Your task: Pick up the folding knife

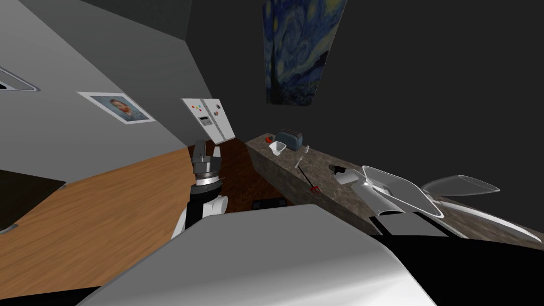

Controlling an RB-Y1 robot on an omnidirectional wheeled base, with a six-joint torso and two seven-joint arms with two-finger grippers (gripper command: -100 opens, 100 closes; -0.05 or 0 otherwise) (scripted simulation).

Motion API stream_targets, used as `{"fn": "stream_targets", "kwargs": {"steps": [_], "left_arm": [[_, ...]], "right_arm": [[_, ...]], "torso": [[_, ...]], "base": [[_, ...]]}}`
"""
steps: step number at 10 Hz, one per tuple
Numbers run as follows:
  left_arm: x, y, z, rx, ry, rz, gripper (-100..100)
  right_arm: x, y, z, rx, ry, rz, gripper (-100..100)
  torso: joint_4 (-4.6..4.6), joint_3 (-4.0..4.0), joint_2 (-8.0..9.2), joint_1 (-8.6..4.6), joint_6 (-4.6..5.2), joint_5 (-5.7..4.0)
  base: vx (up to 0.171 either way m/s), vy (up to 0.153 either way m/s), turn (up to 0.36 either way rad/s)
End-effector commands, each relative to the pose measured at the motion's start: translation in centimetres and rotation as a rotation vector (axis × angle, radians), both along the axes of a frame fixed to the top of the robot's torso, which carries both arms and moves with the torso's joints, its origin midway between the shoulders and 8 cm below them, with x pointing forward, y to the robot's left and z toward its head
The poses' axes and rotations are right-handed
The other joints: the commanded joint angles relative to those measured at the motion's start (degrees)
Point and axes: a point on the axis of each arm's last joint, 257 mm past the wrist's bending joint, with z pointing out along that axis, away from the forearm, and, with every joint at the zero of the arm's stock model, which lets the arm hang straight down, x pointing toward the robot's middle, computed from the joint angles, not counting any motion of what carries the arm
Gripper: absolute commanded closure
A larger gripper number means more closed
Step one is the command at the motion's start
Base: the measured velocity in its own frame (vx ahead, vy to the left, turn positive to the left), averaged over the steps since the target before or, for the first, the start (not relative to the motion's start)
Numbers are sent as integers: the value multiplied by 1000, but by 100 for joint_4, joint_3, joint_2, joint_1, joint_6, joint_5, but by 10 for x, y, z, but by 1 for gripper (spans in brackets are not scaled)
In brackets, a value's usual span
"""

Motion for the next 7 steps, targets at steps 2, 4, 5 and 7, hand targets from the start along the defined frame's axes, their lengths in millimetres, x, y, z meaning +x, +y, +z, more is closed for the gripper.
{"fn": "stream_targets", "kwargs": {"steps": [2, 4, 5, 7], "left_arm": [[0, 0, 0, 0, 0, 0, 0], [0, 0, 0, 0, 0, 0, 0], [0, 0, 0, 0, 0, 0, 0], [0, 0, 0, 0, 0, 0, 0]], "right_arm": [[-10, -5, -1, 24, -23, -28, 100], [-28, -11, 2, 6, -5, -6, 100], [-31, -12, 0, 21, -17, -22, 100], [-37, -9, 3, 15, -6, 14, 100]], "torso": [[2, 5, 9, -5, 2, 0], [5, 6, 7, -2, -6, 2], [2, 2, 3, -2, 0, 1], [6, 13, 22, -11, 2, -2]], "base": [[18, 13, -5], [60, 31, 49], [27, 18, -2], [26, 23, 20]]}}
